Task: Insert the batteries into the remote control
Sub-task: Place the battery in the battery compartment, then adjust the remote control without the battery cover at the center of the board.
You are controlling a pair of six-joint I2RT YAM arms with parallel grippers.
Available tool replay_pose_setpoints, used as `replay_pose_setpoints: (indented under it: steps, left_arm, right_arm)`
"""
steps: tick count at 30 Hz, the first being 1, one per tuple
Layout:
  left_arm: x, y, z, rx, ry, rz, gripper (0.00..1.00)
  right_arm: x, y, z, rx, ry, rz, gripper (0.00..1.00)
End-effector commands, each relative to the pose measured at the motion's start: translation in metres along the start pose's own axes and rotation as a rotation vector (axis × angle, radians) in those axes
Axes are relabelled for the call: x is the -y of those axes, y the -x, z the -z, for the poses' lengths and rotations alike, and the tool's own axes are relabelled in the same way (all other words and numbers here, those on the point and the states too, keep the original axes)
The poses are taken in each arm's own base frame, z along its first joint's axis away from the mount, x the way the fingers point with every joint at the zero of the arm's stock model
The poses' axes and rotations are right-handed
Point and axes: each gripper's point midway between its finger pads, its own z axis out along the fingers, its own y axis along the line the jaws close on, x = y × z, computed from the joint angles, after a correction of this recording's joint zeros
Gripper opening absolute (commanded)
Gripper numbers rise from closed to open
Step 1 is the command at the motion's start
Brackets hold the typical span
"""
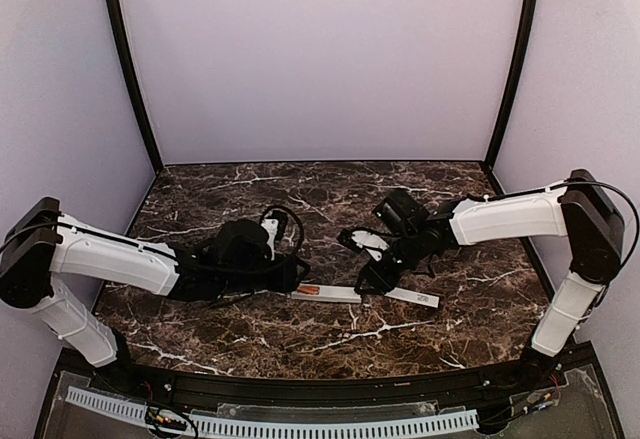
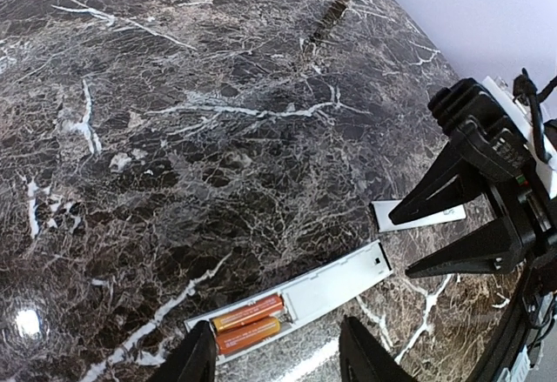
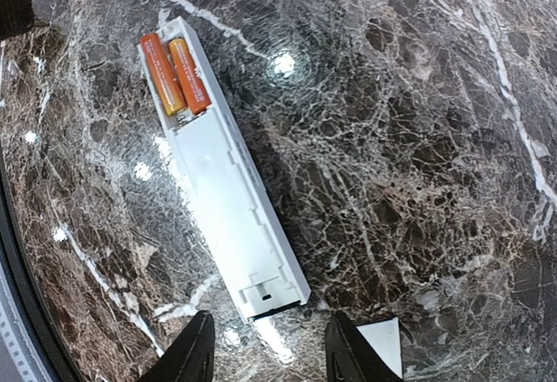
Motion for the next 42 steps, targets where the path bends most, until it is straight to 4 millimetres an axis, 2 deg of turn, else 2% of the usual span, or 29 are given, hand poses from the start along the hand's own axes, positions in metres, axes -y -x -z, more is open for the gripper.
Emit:
replay_pose_setpoints:
  steps: [1,6,13,17,25,29,36,42]
  left_arm:
    - [-0.014,-0.025,-0.006,-0.163,-0.006,-0.084,0.48]
    - [-0.023,-0.022,-0.006,-0.167,-0.016,-0.044,0.48]
    - [-0.031,-0.019,-0.003,-0.151,-0.017,-0.02,0.49]
    - [-0.027,-0.02,-0.003,-0.157,-0.046,-0.011,0.47]
    - [-0.026,-0.019,-0.007,-0.158,-0.051,-0.034,0.36]
    - [-0.022,-0.02,-0.01,-0.169,-0.063,-0.056,0.32]
    - [-0.023,-0.024,-0.017,-0.186,-0.058,-0.082,0.31]
    - [-0.024,-0.022,-0.024,-0.2,-0.038,-0.129,0.3]
  right_arm:
    - [-0.006,0.003,0.0,0.037,0.045,0.044,0.44]
    - [-0.011,0.004,-0.011,0.031,0.098,0.08,0.51]
    - [-0.001,0.003,-0.029,0.0,0.074,0.109,0.58]
    - [-0.008,-0.003,-0.034,-0.01,0.115,0.112,0.57]
    - [-0.024,-0.006,-0.032,-0.01,0.153,0.127,0.45]
    - [-0.029,-0.009,-0.036,-0.027,0.159,0.138,0.44]
    - [-0.03,-0.017,-0.045,-0.065,0.117,0.145,0.45]
    - [-0.027,-0.022,-0.051,-0.085,0.101,0.14,0.41]
